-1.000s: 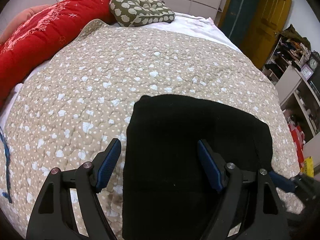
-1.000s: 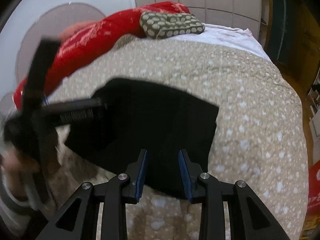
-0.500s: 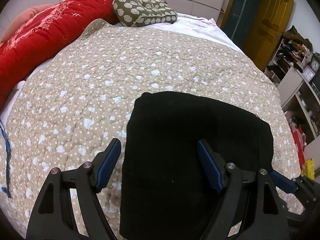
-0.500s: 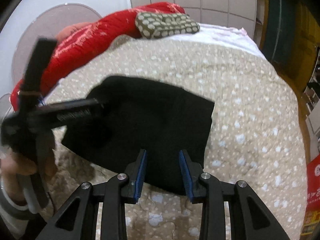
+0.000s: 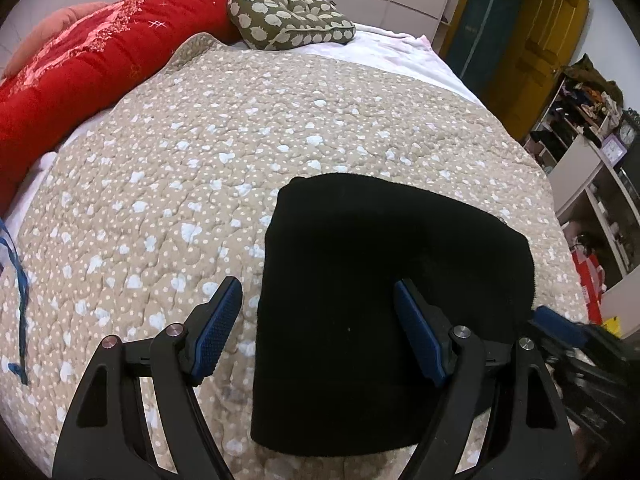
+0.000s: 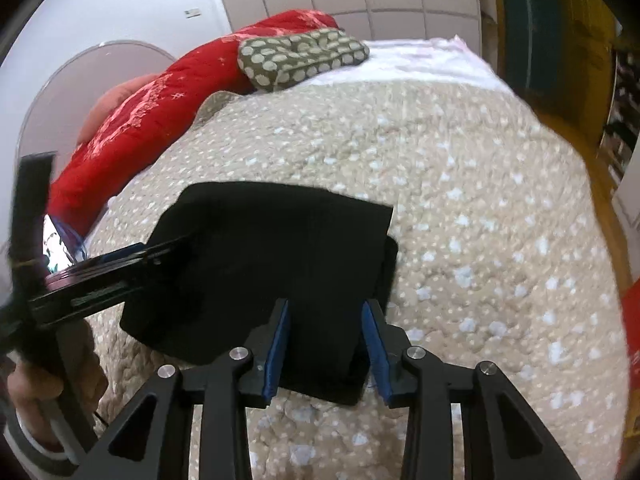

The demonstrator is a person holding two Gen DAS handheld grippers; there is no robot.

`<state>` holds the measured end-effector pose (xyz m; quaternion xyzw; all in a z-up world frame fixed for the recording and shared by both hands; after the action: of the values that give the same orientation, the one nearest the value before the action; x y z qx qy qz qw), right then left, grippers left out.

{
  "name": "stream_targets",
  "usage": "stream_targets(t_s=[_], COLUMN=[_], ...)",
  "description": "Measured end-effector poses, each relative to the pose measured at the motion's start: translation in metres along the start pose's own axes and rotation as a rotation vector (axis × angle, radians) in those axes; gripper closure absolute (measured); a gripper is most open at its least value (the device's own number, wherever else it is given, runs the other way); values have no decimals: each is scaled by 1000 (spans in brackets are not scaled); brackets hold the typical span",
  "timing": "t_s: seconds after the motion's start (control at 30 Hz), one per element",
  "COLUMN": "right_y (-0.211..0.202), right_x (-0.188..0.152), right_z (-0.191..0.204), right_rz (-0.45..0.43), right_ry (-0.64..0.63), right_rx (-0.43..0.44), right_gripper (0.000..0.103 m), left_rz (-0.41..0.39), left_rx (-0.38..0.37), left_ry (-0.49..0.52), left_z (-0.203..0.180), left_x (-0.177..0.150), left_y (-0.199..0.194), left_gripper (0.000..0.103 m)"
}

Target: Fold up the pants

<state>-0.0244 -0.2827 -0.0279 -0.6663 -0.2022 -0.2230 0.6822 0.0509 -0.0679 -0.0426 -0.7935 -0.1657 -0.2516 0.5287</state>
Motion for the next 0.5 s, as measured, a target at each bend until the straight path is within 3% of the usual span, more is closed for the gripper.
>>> stream_targets(t_s=[0.13,0.5], right_y=[4,8], right_x=[0,7], right_z=[-9,-11], right_rz=[10,30], right_ry=[41,66], right_rx=[22,10], right_gripper=[55,53], left_rz=[8,16], left_rx=[-11,-9], left_ry=[-8,-4], left_z=[2,-3], left_x=[-2,-3], left_y=[0,1], left_gripper=[24,24])
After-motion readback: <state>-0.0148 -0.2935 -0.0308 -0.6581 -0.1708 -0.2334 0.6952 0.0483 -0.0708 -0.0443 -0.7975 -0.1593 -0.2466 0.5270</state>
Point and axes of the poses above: each gripper's, at about its wrist camera, not at the fingertips, and y roughly the way its jaws point, z to its left, x to its top, the point moved 4 cm from there along y, roughly the way its jaws point, and after that the axes turned 10 degrees about -x, right-handed, at the moved point
